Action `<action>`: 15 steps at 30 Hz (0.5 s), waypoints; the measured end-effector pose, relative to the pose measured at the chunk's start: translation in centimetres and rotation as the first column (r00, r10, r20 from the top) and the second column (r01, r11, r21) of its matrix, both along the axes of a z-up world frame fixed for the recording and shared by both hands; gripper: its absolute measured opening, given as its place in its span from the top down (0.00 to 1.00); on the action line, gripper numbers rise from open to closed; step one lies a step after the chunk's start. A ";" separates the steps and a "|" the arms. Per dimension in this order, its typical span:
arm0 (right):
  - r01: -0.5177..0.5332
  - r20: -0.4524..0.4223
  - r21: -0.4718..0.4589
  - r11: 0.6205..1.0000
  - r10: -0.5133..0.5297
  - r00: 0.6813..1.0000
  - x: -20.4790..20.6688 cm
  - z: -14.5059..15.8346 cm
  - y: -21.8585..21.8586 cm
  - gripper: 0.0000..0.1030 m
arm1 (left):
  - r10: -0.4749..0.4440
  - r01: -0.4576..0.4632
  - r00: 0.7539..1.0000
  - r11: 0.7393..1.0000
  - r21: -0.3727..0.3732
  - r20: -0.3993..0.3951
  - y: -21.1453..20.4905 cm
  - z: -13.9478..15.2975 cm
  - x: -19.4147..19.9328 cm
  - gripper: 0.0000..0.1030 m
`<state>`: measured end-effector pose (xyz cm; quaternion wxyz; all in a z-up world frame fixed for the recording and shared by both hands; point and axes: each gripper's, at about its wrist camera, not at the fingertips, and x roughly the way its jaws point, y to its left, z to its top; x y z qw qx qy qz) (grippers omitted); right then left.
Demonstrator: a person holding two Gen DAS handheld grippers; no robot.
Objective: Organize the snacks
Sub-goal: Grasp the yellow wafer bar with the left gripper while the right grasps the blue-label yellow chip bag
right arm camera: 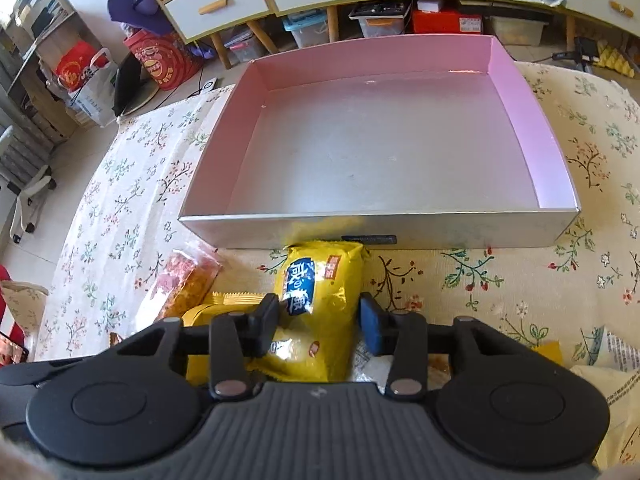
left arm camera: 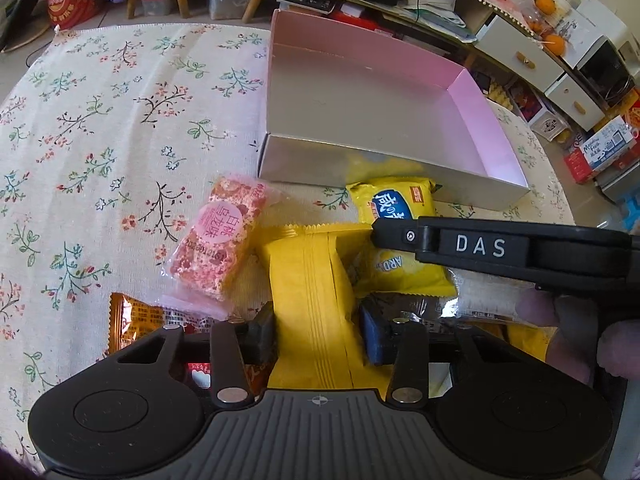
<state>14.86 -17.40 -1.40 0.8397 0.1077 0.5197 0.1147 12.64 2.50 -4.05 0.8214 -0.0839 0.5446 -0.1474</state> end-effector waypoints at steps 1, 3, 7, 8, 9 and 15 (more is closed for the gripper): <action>0.001 0.003 0.000 1.000 -0.001 1.000 0.0 0.1 0.0 0.69 | 0.002 -0.002 1.000 1.000 -0.003 -0.001 0.0 0.0 0.0 0.61; 0.002 0.009 0.000 1.000 -0.002 1.000 -0.1 0.3 -0.1 0.73 | 0.005 -0.005 1.000 1.000 -0.011 -0.004 0.2 0.0 -0.1 0.61; -0.001 0.012 0.012 1.000 0.000 1.000 -0.3 1.0 -0.4 0.78 | 0.015 -0.015 1.000 1.000 -0.025 -0.008 0.7 0.2 -0.2 0.62; -0.001 0.013 0.012 1.000 0.000 1.000 -0.3 1.0 -0.4 0.79 | 0.019 -0.019 1.000 0.999 -0.030 -0.009 0.8 0.2 -0.2 0.62; 0.001 0.012 0.016 1.000 -0.002 1.000 -0.3 1.1 -0.6 0.80 | 0.022 -0.023 1.000 0.999 -0.034 -0.010 0.8 0.2 -0.3 0.62; 0.030 0.001 0.053 0.998 -0.030 1.000 -0.5 1.4 -1.9 0.81 | 0.034 -0.034 0.999 0.998 -0.062 0.000 1.0 0.8 -0.4 0.62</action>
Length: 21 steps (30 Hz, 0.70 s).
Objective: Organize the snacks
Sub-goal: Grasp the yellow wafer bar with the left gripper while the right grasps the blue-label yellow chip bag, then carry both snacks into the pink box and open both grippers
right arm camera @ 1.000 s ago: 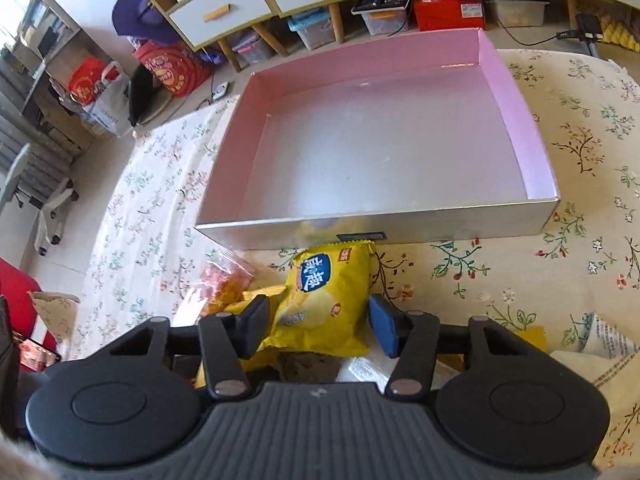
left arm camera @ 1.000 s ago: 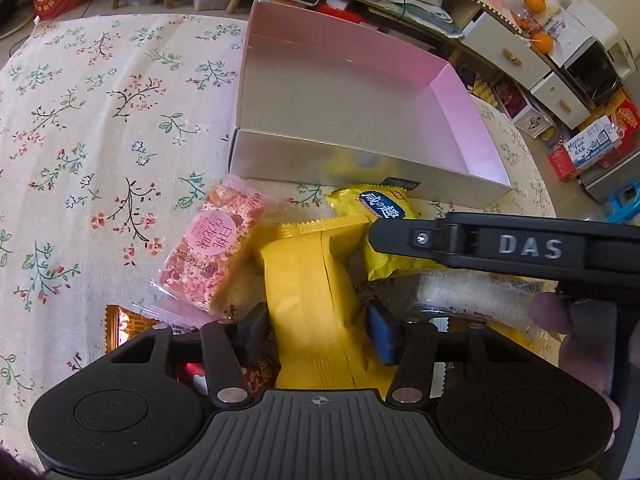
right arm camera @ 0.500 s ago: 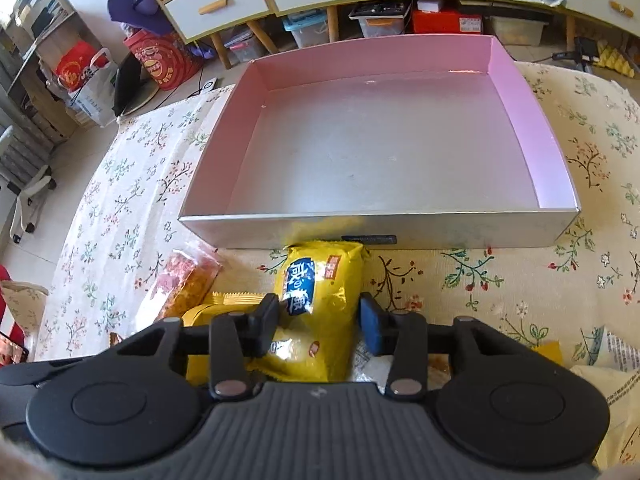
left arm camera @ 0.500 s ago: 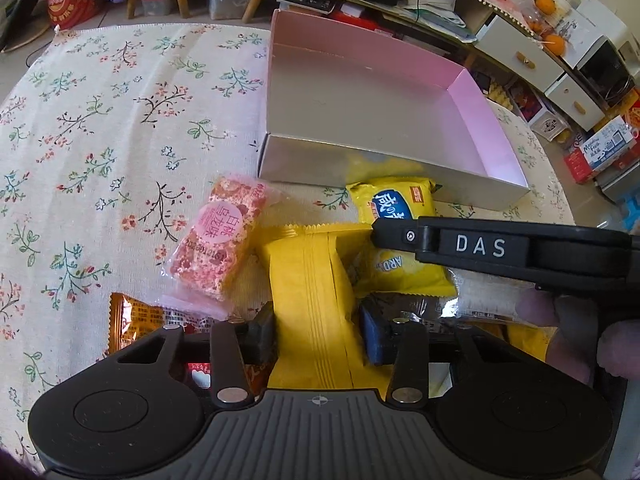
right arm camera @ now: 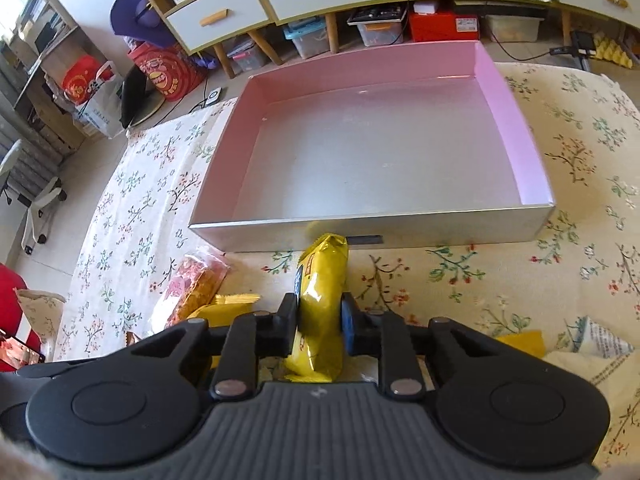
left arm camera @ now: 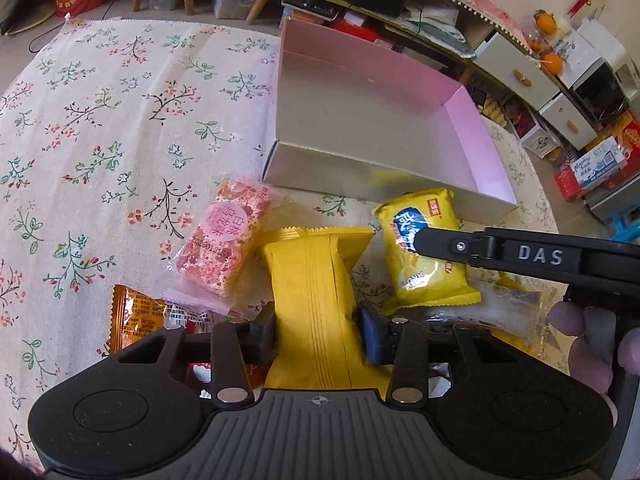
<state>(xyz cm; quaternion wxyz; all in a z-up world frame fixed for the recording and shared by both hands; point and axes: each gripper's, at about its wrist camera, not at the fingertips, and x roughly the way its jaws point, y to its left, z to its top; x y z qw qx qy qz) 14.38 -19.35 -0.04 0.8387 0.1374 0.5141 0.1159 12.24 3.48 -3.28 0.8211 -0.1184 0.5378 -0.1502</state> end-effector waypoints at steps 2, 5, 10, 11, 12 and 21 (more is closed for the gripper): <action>0.013 -0.001 0.026 1.000 -0.013 1.000 -0.1 0.2 -0.6 0.81 | 0.002 -0.002 1.000 1.000 -0.003 0.007 -0.1 0.2 0.0 0.62; 0.029 0.001 0.052 0.998 -0.029 1.000 -0.3 0.6 -1.4 0.81 | 0.004 -0.004 1.000 1.000 -0.008 0.019 -0.2 0.6 -0.1 0.62; 0.052 0.005 0.100 0.994 -0.053 0.999 -0.5 1.4 -2.7 0.81 | 0.017 -0.015 0.998 0.999 -0.033 0.054 -0.3 2.0 0.1 0.62; 0.059 0.008 0.116 0.992 -0.060 0.998 -0.5 1.6 -2.9 0.81 | 0.022 -0.019 0.998 0.999 -0.037 0.064 -0.3 2.3 0.2 0.62; 0.064 0.012 0.130 0.989 -0.066 0.998 -0.5 1.7 -3.2 0.81 | 0.025 -0.022 0.997 0.999 -0.038 0.075 -0.4 2.7 0.3 0.62; 0.168 0.075 0.257 0.952 -0.193 0.978 0.1 2.9 -5.8 0.81 | 0.067 -0.058 0.987 0.996 -0.064 0.148 -1.4 4.9 3.7 0.62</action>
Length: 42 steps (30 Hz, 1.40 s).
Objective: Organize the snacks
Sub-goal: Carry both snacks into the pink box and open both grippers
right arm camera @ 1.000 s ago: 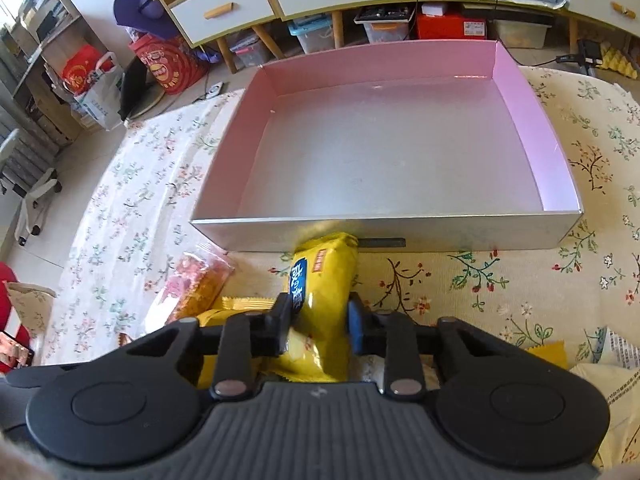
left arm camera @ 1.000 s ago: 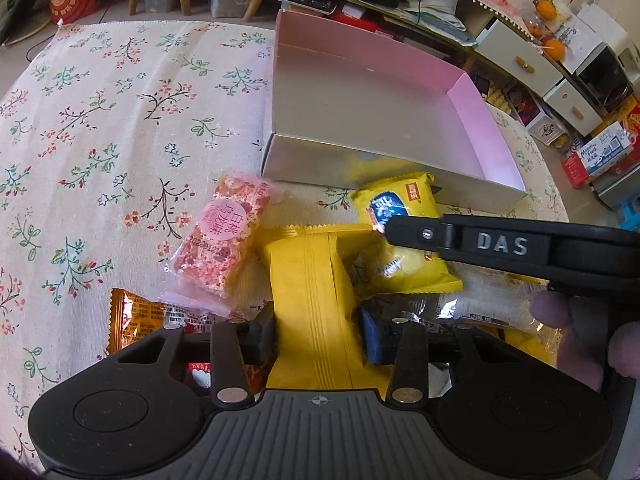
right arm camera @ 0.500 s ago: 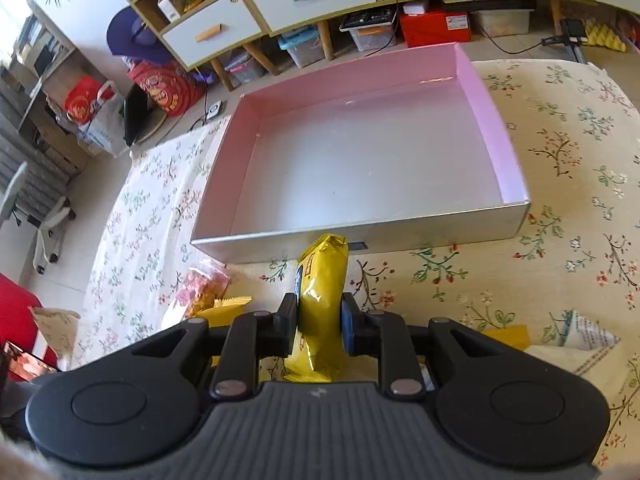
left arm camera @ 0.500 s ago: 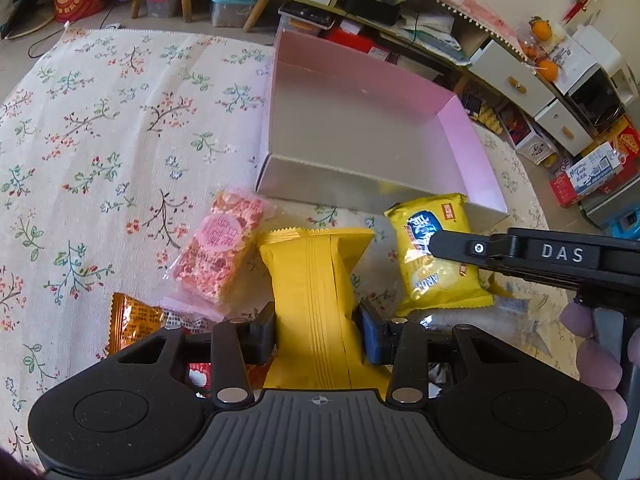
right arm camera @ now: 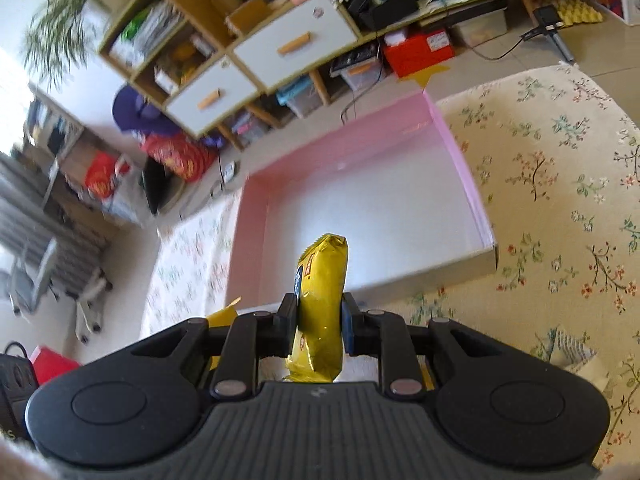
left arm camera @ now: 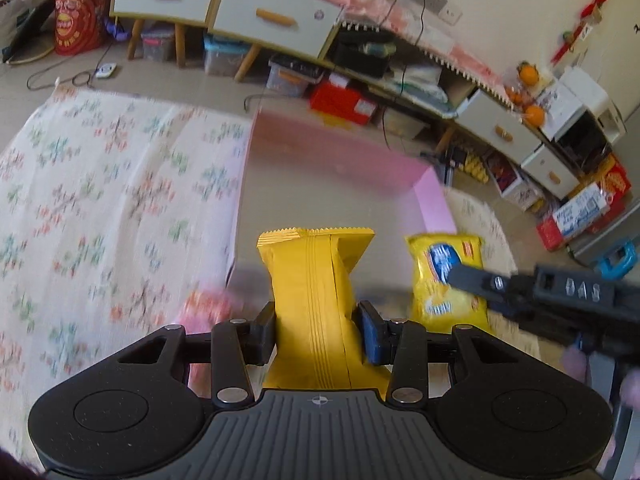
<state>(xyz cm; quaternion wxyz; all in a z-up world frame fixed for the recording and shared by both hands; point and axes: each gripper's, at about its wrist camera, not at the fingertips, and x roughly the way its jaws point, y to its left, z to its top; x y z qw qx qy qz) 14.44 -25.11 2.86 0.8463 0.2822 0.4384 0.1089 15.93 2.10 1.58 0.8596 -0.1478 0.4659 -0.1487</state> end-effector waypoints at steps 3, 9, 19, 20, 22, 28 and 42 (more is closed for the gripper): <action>0.048 0.030 0.013 0.999 -0.049 0.998 0.4 -0.4 -1.1 0.81 | 0.015 -0.015 1.000 1.000 0.011 0.014 -0.8 0.0 2.3 0.62; 0.136 0.041 0.045 0.990 -0.138 0.990 1.4 -2.0 -3.2 0.81 | 0.027 -0.030 0.999 0.998 0.063 0.038 -2.8 -1.5 6.0 0.62; 0.219 0.023 0.092 0.971 -0.222 0.975 2.4 -4.2 -4.7 0.80 | 0.018 -0.034 0.996 0.981 0.189 0.086 -4.5 -3.8 8.5 0.62; 0.213 0.026 0.077 0.974 -0.215 0.976 2.5 -4.1 -4.5 0.80 | 0.019 -0.036 0.996 0.981 0.192 0.089 -4.5 -3.9 8.6 0.62; 0.194 0.042 0.039 0.980 -0.196 0.980 2.6 -3.9 -3.9 0.80 | 0.019 -0.038 0.996 0.977 0.208 0.093 -4.4 -4.2 8.7 0.62; 0.162 0.073 -0.016 0.987 -0.160 0.984 2.4 -3.2 -3.3 0.69 | 0.007 -0.030 0.994 0.978 0.206 0.112 -4.1 -4.0 8.7 0.43; 0.139 0.147 -0.138 0.981 -0.119 0.982 0.1 0.5 -2.8 0.21 | -0.053 0.014 0.987 0.968 0.249 0.149 -3.9 -1.6 4.4 0.09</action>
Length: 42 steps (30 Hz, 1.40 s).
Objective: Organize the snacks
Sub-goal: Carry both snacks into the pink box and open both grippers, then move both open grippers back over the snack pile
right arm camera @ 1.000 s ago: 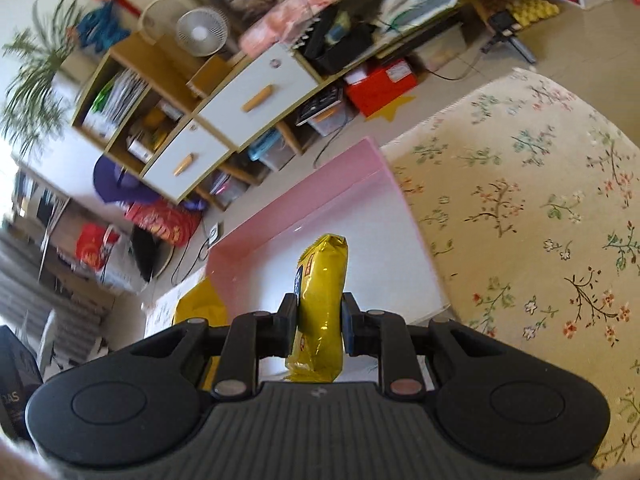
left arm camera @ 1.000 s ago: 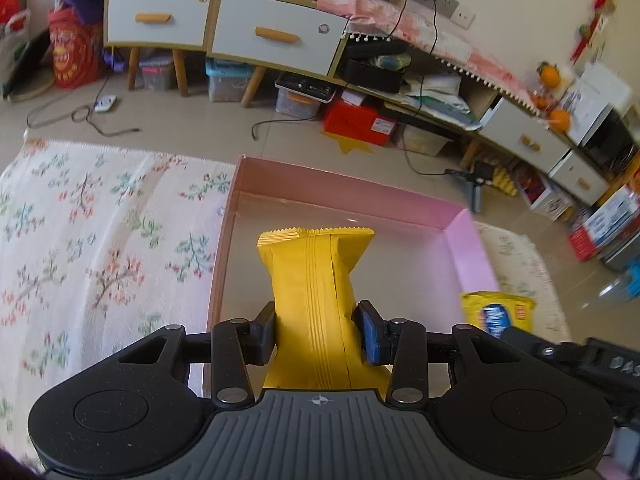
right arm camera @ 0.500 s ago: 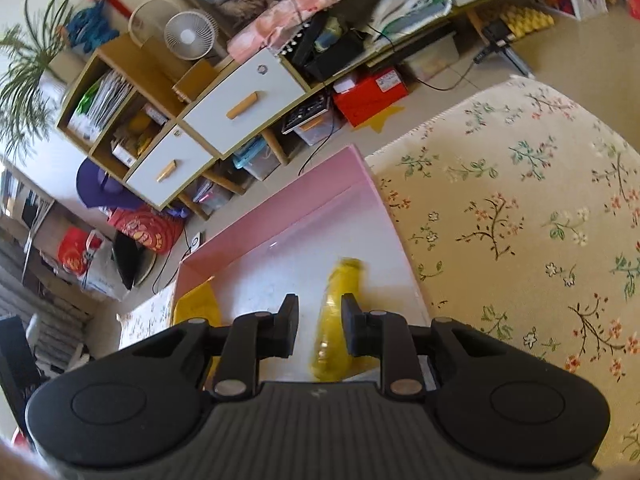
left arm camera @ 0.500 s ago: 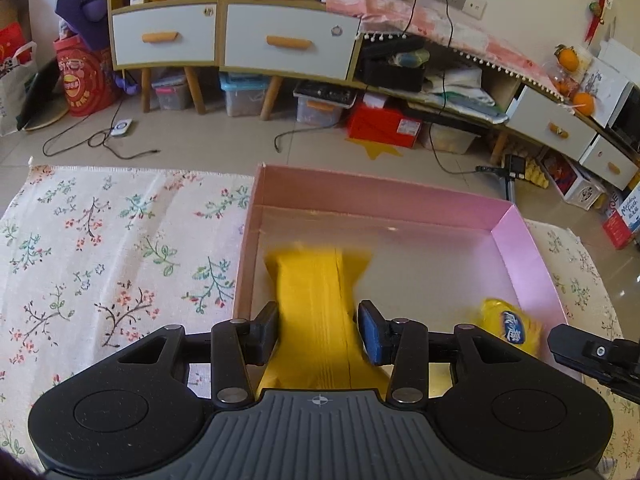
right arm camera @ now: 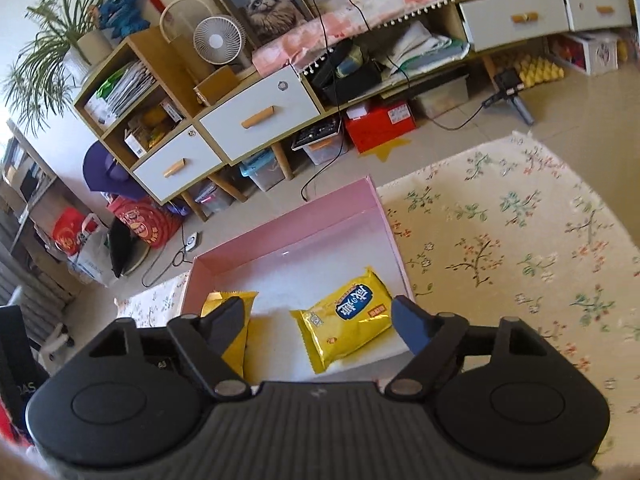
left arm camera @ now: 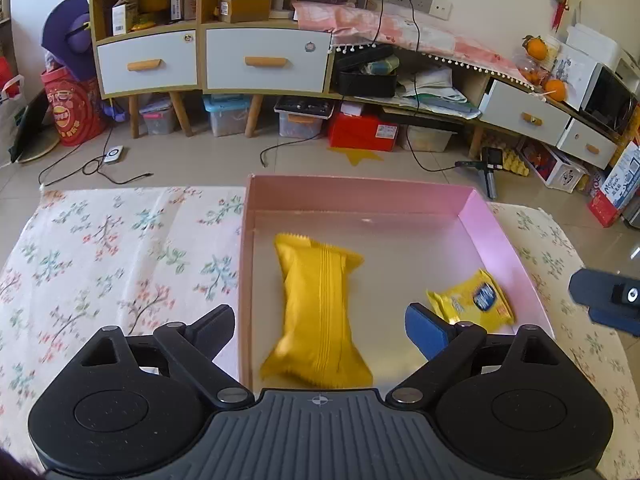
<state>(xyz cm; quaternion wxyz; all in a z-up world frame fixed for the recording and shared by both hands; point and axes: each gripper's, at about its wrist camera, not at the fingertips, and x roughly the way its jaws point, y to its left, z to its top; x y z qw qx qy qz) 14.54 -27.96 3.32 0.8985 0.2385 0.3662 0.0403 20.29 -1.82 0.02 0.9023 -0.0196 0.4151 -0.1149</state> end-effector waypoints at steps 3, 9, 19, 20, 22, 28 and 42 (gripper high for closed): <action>-0.014 0.017 -0.019 1.000 0.014 1.000 -1.0 0.8 0.0 0.17 | 0.001 -0.001 1.000 1.000 0.002 -0.007 0.7 0.4 -1.4 0.08; -0.035 0.008 -0.054 0.998 0.036 0.999 -2.5 1.6 0.2 0.12 | -0.007 0.007 1.000 1.000 0.024 -0.001 1.8 1.2 -4.1 0.05; -0.058 0.022 -0.129 0.990 0.061 0.998 -5.6 2.4 0.5 0.04 | -0.047 0.048 0.999 0.998 0.030 -0.027 3.0 2.1 -8.7 0.01; -0.060 0.022 -0.141 0.988 0.063 0.998 -6.0 2.4 0.6 0.03 | -0.051 0.051 0.998 0.998 0.025 -0.031 3.2 2.1 -9.2 0.01; -0.068 0.017 -0.161 0.985 0.072 0.997 -6.5 2.3 0.7 0.03 | -0.054 0.054 0.998 0.998 0.015 -0.033 3.6 2.2 -9.9 0.01; -0.097 0.007 -0.192 0.977 0.100 0.995 -8.1 2.1 1.1 0.02 | -0.072 0.071 0.997 0.997 -0.009 -0.033 4.8 1.8 -11.9 0.01; -0.246 -0.070 -0.304 0.920 0.236 0.969 -10.6 -0.6 2.7 0.01 | -0.110 0.114 0.989 0.993 0.031 -0.096 7.1 -0.4 -14.7 0.01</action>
